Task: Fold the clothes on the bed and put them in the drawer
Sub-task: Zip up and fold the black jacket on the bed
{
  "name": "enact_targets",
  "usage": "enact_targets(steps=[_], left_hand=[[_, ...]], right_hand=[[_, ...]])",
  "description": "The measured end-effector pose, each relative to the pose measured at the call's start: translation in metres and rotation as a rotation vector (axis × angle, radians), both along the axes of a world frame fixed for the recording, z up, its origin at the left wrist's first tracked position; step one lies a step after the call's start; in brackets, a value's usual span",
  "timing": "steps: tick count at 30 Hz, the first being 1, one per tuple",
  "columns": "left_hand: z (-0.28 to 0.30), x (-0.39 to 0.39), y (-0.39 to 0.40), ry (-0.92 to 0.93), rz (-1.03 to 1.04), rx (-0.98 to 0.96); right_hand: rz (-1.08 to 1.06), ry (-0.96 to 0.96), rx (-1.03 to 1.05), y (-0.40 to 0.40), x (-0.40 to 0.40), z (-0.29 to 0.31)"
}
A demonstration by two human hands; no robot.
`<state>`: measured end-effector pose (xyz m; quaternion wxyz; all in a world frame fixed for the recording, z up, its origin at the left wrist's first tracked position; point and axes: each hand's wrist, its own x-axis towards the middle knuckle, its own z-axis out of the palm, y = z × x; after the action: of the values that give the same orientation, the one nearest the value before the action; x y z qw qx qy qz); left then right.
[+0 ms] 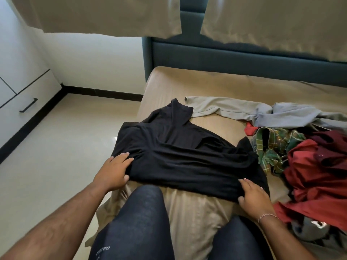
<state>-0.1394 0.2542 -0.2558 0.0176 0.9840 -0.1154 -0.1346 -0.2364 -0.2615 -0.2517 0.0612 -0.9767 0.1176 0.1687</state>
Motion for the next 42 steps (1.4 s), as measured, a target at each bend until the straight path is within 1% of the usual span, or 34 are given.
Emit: enact_targets(steps=[2,5,9,12,14,16,17,19,21,25,27,30,32,33,35,36,37,39,41,42], left_hand=[[0.011,0.017,-0.01,-0.049,-0.021,-0.021],[0.019,0.047,-0.034,-0.085,-0.072,-0.06],[0.017,0.085,-0.071,-0.085,-0.227,-0.1],[0.015,0.119,-0.098,-0.02,-0.359,-0.084],[0.011,0.141,-0.113,0.084,-0.403,-0.008],[0.008,0.165,-0.121,0.182,-0.436,0.109],[0.007,0.174,-0.121,0.192,-0.467,0.164],[0.011,0.189,-0.114,0.168,-0.536,0.26],[0.018,0.201,-0.103,0.148,-0.566,0.316],[0.035,0.211,-0.077,0.173,-0.461,0.392],[0.038,0.213,-0.07,0.118,-0.418,0.46],[0.045,0.211,-0.069,0.016,-0.404,0.564],[0.055,0.207,-0.069,-0.059,-0.383,0.567],[0.061,0.204,-0.067,-0.099,-0.369,0.567],[0.07,0.196,-0.063,-0.142,-0.315,0.534],[0.073,0.193,-0.059,-0.142,-0.28,0.504],[0.076,0.19,-0.056,-0.141,-0.234,0.456],[0.081,0.177,-0.052,-0.179,-0.127,0.263],[0.086,0.161,-0.049,-0.277,-0.031,0.039],[0.089,0.153,-0.048,-0.324,0.005,-0.034]], right_hand=[[0.026,-0.067,0.029,0.012,0.017,0.003],[0.063,-0.111,0.051,0.033,0.044,0.002],[0.121,-0.175,0.086,0.061,0.076,-0.009],[0.176,-0.19,0.038,0.065,0.1,-0.02],[0.2,-0.195,-0.003,0.062,0.116,-0.025],[0.204,-0.136,-0.061,0.051,0.135,-0.029],[0.209,-0.095,-0.101,0.044,0.141,-0.031],[0.225,-0.038,-0.177,0.03,0.147,-0.029],[0.223,0.016,-0.215,0.018,0.152,-0.02],[0.213,0.192,-0.239,-0.003,0.162,0.009],[0.232,0.265,-0.261,-0.017,0.162,0.018],[0.201,0.365,-0.302,-0.036,0.157,0.025],[0.148,0.38,-0.235,-0.049,0.152,0.028],[0.104,0.384,-0.146,-0.056,0.147,0.029],[0.003,0.314,0.146,-0.07,0.131,0.028],[-0.047,0.241,0.301,-0.075,0.125,0.027],[-0.092,0.143,0.406,-0.079,0.119,0.028],[-0.233,-0.049,0.499,-0.084,0.105,0.027],[-0.388,-0.156,0.541,-0.082,0.094,0.027],[-0.438,-0.204,0.521,-0.081,0.093,0.025]])
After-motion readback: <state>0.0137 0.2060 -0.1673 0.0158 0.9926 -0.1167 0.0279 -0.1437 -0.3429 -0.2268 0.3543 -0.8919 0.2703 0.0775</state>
